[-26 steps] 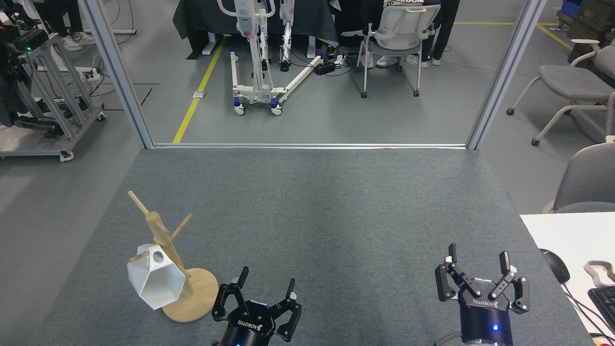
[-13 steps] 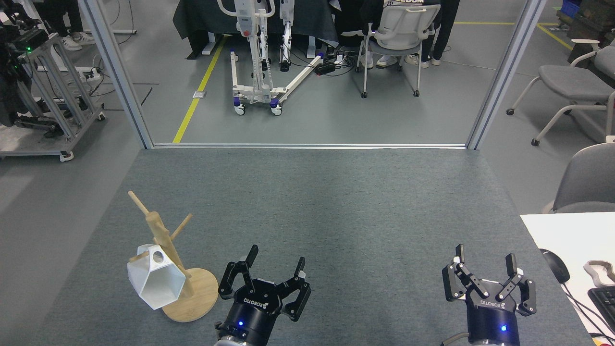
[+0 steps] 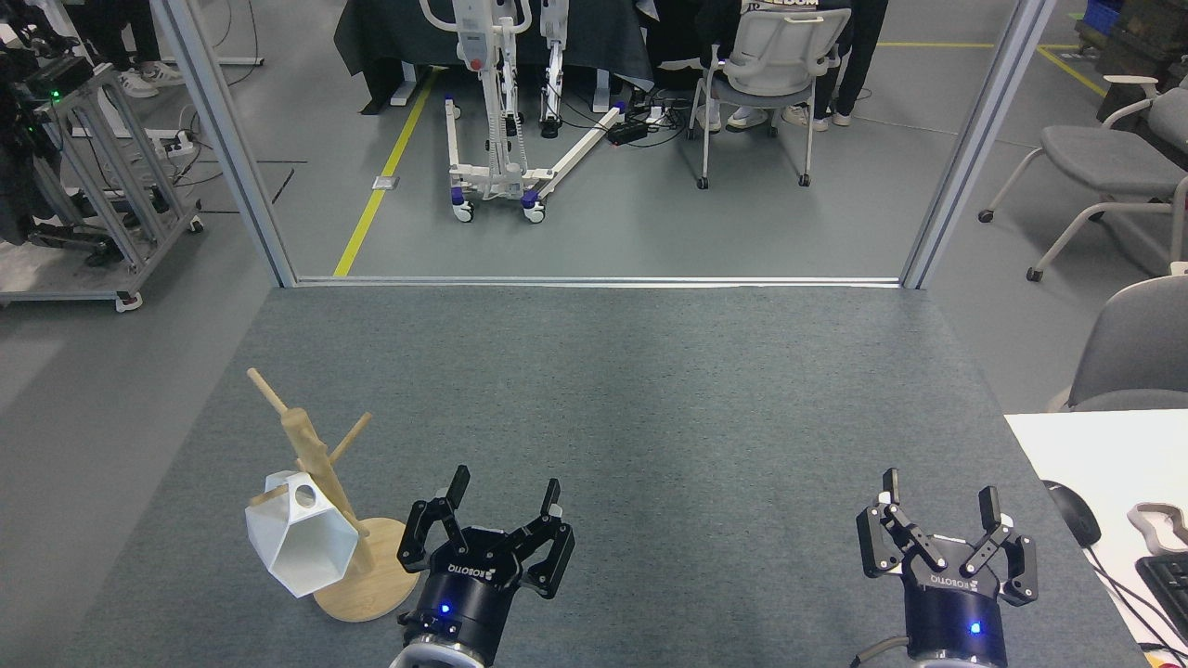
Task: Hang cup on storage rack
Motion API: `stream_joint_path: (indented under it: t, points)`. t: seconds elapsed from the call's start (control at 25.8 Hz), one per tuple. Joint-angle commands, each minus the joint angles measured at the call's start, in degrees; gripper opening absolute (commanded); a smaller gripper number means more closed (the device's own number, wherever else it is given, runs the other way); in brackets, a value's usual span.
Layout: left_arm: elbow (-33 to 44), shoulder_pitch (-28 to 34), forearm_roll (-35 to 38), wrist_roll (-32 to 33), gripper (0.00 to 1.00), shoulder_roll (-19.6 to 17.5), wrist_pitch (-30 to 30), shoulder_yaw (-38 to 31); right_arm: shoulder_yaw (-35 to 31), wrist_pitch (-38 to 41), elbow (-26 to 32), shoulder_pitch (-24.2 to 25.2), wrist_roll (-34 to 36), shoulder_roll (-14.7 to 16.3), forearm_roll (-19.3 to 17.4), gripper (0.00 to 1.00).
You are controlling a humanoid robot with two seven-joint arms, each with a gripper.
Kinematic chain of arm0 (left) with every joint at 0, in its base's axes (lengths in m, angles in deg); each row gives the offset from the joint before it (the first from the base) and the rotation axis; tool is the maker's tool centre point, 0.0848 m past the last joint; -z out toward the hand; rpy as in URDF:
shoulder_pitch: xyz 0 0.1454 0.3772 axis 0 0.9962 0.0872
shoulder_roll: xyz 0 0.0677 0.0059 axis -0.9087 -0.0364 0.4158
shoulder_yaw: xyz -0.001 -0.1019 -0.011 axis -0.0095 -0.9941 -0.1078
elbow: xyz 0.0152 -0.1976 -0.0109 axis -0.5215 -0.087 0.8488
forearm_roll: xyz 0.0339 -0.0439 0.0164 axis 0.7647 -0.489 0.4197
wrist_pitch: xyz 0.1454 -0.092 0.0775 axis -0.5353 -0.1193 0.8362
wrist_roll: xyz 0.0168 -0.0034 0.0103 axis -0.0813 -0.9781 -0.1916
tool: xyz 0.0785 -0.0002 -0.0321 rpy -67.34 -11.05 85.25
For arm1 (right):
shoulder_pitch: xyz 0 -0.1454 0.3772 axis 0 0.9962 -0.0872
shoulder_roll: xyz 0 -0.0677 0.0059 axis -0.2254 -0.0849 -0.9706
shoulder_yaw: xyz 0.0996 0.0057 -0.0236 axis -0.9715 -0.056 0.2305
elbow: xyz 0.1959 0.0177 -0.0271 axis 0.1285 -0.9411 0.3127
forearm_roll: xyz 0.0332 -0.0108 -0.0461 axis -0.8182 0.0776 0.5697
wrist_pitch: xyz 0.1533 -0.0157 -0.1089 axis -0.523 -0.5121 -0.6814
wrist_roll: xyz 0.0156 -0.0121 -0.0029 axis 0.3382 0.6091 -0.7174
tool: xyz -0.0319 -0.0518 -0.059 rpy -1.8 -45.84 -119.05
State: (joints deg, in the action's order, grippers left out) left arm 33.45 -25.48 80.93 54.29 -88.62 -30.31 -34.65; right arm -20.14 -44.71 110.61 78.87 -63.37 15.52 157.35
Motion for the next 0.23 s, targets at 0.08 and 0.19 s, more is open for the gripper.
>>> stream_joint_path:
  t: [0.08,0.19]
  points:
    - [0.0,0.0,-0.1,-0.1,1.0,-0.2,0.0,0.0,0.2,0.0,0.0,-0.1,0.0,-0.1,-0.1,0.99]
    - [0.0,-0.1,-0.1,-0.2,1.0,-0.2,0.2,0.0,0.3,0.1,-0.1,-0.1,-0.1,0.0,-0.1,0.99]
